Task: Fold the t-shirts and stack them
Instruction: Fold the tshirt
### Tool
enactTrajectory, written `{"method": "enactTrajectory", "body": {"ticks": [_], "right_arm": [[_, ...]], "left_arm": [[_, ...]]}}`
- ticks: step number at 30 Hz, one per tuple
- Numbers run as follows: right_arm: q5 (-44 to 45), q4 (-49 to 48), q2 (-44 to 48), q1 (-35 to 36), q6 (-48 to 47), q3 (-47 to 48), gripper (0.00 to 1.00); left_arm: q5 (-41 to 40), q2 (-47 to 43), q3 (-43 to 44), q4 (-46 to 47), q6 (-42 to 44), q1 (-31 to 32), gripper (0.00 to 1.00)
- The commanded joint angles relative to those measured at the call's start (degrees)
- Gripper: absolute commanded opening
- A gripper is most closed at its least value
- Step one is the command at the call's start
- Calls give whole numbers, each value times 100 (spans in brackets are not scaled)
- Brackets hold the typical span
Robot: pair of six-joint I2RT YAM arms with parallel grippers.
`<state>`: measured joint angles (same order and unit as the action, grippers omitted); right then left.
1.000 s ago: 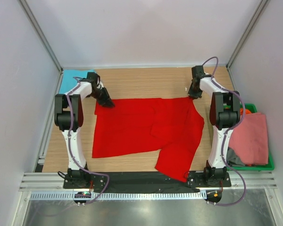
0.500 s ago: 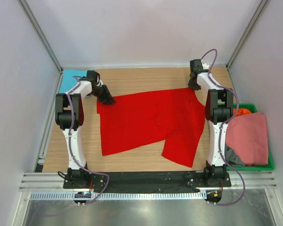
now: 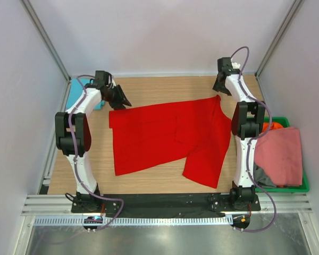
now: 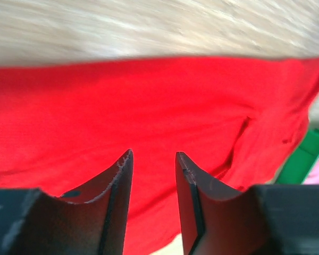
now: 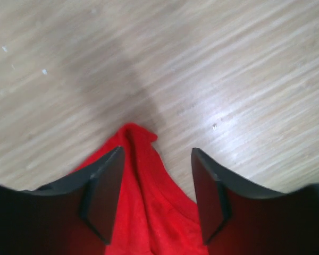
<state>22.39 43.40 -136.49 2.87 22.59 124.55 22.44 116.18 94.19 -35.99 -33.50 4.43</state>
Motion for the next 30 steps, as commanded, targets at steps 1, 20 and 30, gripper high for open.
{"method": "enactTrajectory", "body": {"ticks": [1,20,30], "right_arm": [[-287,56,719,-15,70,-492,57],[-920,-402,632,-173,571,-1539,1],[-624,-350,430,-516,660,-1856,1]], "left_arm": [[225,-350,-522,231,-25,225,37],[156,-26,-824,338,-52,392,33],[-55,431,-762,215,-26,278,33]]}}
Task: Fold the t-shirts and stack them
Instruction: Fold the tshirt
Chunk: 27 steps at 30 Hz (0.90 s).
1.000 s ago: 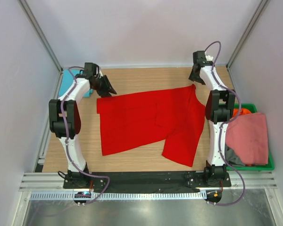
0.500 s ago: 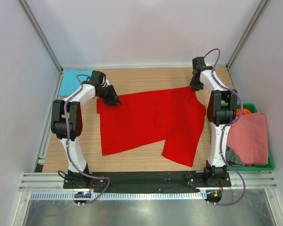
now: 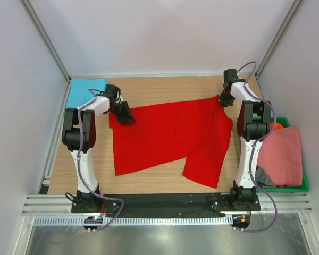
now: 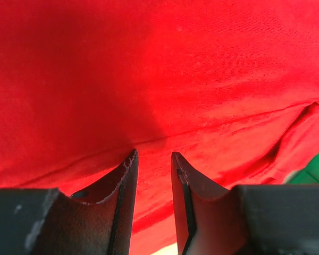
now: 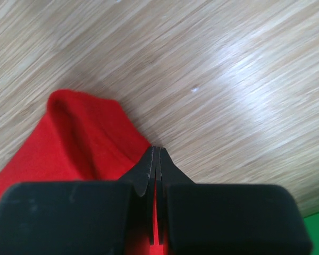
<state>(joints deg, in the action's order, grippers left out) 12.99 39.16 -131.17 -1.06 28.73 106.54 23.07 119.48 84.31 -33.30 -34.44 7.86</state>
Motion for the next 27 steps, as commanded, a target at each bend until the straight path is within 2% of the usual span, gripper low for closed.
{"method": "enactTrajectory", "body": {"ticks": [1,7,13,15,17,20,23,27], "right_arm": [[466,231,-119,-131,19,-11,1],[1187,637,-128,-131,-245,218,1],[925,470,171,-123,-403,375,2],[872,549,171,-114,-403,718,13],[741,663,154,-114,-386,1051,30],[328,567,250,-79,-307,1149,45],[-164,172,417,35,-341,800,53],[-833,4,199,44,-360,815,50]], "left_arm": [[-136,128,226,-54,103,-65,33],[-242,225,243,-71,200,-74,33],[-128,-82,401,-89,236,-65,33],[-110,-205,463,-133,227,-65,34],[-92,-380,551,-150,209,-65,34],[-40,-522,648,-186,174,-65,35],[-5,-575,630,-168,148,-65,35],[57,-558,595,-159,121,-65,35]]}}
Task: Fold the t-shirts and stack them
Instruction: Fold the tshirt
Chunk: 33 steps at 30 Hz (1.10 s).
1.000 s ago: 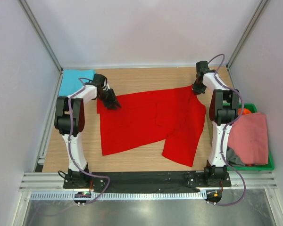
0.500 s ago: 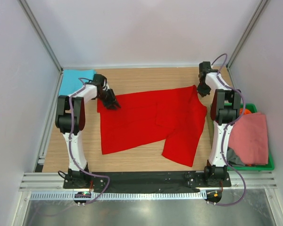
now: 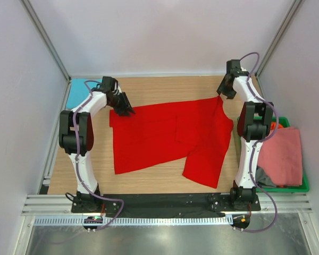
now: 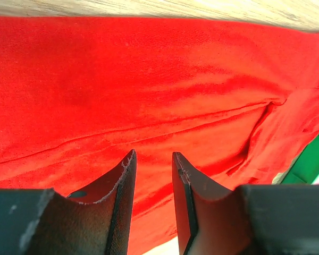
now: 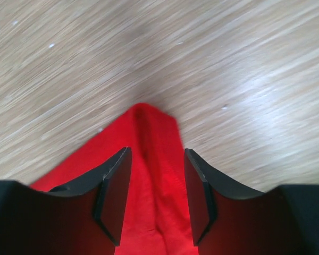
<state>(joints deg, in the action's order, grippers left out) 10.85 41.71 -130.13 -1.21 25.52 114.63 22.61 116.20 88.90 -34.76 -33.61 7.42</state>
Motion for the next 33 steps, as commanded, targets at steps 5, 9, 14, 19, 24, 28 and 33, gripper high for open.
{"method": "enactTrajectory", "body": {"ticks": [5,9,14,19,24,28,33], "right_arm": [[-742,-462,-48,69,-82,-46,41],[-813,-436,-171,69,-47,-46,37],[-786,-454,-189,69,-117,-134,33],[-821,-506,-250,69,-187,-195,30],[-865,-603,-268,69,-109,-195,21],[-874,-726,-285,51,-30,-143,13],[-997,-954,-329,-72,242,-63,1]], "left_arm": [[112,-300,-4,13,38,-21,35],[68,-247,-75,22,47,-21,35],[86,-37,74,49,21,-21,35],[59,95,250,5,29,-21,34],[24,218,391,-22,29,-30,34],[-29,350,435,-39,30,-30,34],[-204,535,452,-4,-6,-74,34]]}}
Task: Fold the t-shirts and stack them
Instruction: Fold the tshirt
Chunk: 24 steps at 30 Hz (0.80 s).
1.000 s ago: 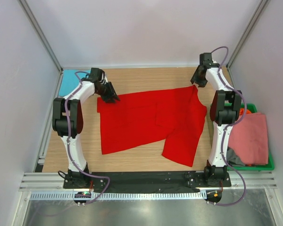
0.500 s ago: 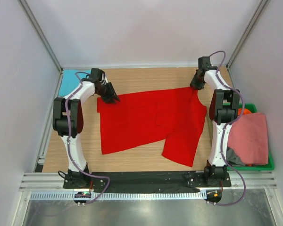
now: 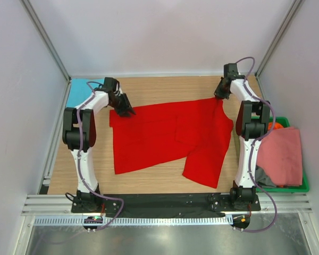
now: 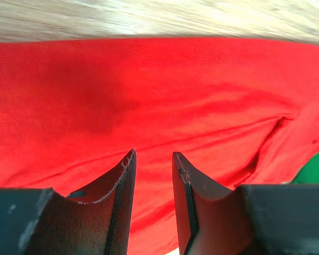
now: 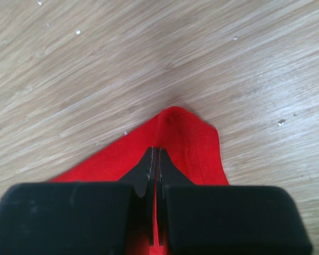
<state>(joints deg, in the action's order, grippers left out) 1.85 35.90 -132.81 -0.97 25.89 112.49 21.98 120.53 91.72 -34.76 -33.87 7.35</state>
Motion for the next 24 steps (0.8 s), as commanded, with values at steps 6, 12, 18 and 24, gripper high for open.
{"method": "enactTrajectory", "body": {"ticks": [6,12,18,24], "right_arm": [[-360,-891,36,-272,478,-104,1],[-536,-1471,98,-491,479,-587,1],[-694,-1586,-174,-553,364,-474,1],[-791,-1665,-34,-588,531,-333,1]], "left_arm": [[-414,374,127,40,-41,-155,33],[-414,524,-40,92,-146,-270,32],[-414,551,-67,110,-111,-296,31],[-370,393,-32,137,-15,-296,31]]}}
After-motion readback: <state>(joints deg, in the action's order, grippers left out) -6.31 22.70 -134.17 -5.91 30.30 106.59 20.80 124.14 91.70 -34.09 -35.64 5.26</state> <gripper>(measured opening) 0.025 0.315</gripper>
